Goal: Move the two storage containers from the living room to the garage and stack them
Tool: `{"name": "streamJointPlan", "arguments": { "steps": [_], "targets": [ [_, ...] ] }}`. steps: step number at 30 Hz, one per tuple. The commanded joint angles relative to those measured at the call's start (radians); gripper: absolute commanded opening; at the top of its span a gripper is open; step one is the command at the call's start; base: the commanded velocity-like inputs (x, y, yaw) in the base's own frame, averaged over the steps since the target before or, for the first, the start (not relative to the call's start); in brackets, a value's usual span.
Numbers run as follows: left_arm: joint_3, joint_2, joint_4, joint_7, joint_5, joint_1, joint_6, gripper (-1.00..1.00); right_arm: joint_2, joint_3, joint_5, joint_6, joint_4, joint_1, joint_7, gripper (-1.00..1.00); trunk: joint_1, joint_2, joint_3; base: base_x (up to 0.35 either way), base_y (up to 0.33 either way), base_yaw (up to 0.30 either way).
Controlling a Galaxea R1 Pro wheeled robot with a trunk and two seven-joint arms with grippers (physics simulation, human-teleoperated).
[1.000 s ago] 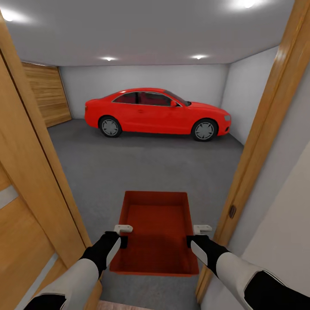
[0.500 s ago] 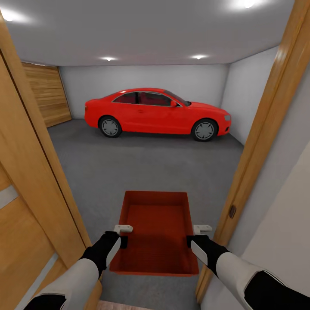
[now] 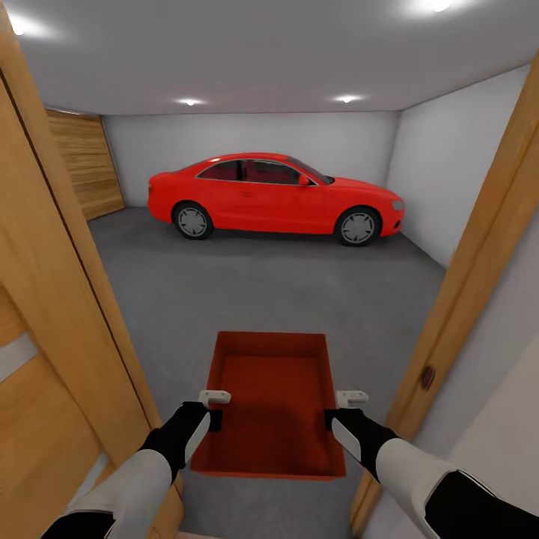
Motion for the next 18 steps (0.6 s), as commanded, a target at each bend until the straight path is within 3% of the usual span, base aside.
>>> {"name": "streamJointPlan", "arguments": {
  "steps": [1,13,18],
  "targets": [
    [-0.002,-0.006,0.007,0.004,0.013,0.0,0.004,-1.0,0.001,-0.032,0.035,0.003,-0.059,-0.002,-0.006,-1.0,0.001,-0.002,-0.002,0.101,0.087,-0.101],
    [-0.002,-0.006,0.007,0.004,0.013,0.0,0.004,-1.0,0.001,-0.032,0.035,0.003,-0.059,-0.002,-0.007,-1.0,0.001,-0.002,-0.002,0.006,0.004,-0.232],
    [-0.002,-0.006,0.007,0.004,0.013,0.0,0.004,-1.0,0.001,-0.032,0.035,0.003,-0.059,-0.002,-0.007,-1.0,0.001,-0.002,-0.002,0.04,0.047,-0.066]
  ]
}}
